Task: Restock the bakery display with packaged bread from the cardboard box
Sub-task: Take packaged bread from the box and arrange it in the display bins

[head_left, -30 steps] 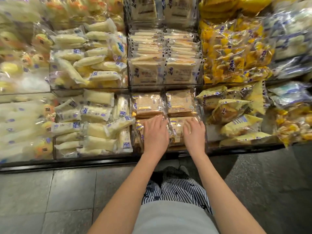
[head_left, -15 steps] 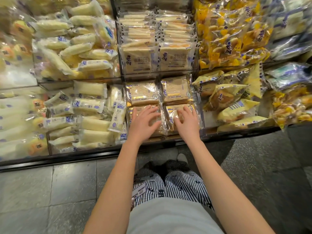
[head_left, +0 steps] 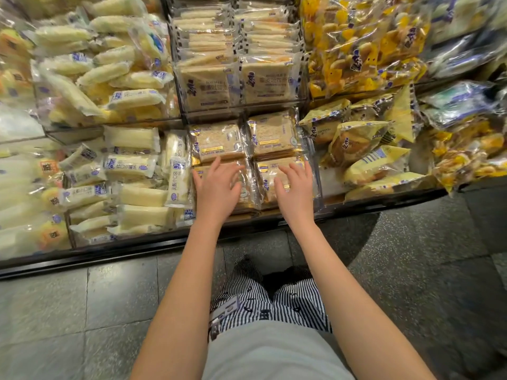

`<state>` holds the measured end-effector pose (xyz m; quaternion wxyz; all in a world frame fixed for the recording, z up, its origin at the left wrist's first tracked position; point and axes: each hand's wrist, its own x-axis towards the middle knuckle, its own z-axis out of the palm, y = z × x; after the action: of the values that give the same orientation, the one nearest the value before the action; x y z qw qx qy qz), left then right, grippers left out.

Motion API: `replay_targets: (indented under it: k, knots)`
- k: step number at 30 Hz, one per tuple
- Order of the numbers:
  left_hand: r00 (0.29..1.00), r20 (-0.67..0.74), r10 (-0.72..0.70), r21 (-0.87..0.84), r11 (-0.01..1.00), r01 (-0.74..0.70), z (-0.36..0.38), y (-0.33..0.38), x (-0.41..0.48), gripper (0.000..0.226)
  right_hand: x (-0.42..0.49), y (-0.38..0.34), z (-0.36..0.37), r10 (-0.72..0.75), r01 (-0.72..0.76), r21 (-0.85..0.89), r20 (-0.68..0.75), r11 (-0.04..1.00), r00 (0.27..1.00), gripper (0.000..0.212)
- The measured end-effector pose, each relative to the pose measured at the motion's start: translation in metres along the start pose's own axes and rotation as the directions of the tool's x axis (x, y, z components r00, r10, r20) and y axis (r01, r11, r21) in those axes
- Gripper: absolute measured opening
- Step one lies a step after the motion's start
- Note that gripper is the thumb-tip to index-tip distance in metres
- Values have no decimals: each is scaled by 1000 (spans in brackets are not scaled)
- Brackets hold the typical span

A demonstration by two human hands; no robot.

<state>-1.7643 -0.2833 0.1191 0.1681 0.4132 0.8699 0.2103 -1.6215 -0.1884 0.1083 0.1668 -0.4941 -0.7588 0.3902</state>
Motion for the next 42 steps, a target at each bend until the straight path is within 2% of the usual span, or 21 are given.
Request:
replay_targets:
  k: [4, 9, 15, 18, 21, 23, 29, 34, 39, 42]
  knots:
    - [997, -63, 42, -9, 999, -42, -7, 48, 11, 42, -2, 13, -32, -35, 41, 39, -140, 998, 990, 31]
    - [975, -83, 205, -98, 972, -212, 24, 126, 22, 46, -6, 55, -103, 86, -63, 108, -231, 992, 969, 35]
    - [888, 76, 453, -74, 891, -448, 108, 273, -8, 50, -35, 154, -228, 275, -204, 204, -430, 957, 860, 36]
    - [799, 122, 589, -77, 808, -584, 163, 344, -34, 52, -57, 211, -288, 332, -271, 194, -499, 943, 800, 36]
    - [730, 181, 659, -116, 751, -650, 215, 417, -69, 51, -86, 270, -348, 405, -369, 175, -513, 913, 757, 37]
    - [656, 222, 722, -157, 690, -707, 246, 466, -94, 51, -113, 307, -387, 458, -426, 192, -537, 884, 708, 37]
    - [372, 394, 840, -194, 472, -860, 322, 590, -158, 54, -197, 391, -469, 619, -515, 386, -662, 765, 423, 45]
    - [165, 518, 839, -261, 339, -904, 378, 649, -209, 53, -242, 434, -499, 713, -540, 511, -645, 669, 274, 50]
    - [37, 577, 816, -335, 277, -900, 428, 719, -240, 52, -271, 489, -545, 758, -542, 603, -645, 586, 102, 50]
    - [-32, 591, 806, -367, 232, -901, 462, 768, -254, 52, -279, 522, -577, 782, -552, 644, -623, 530, 24, 49]
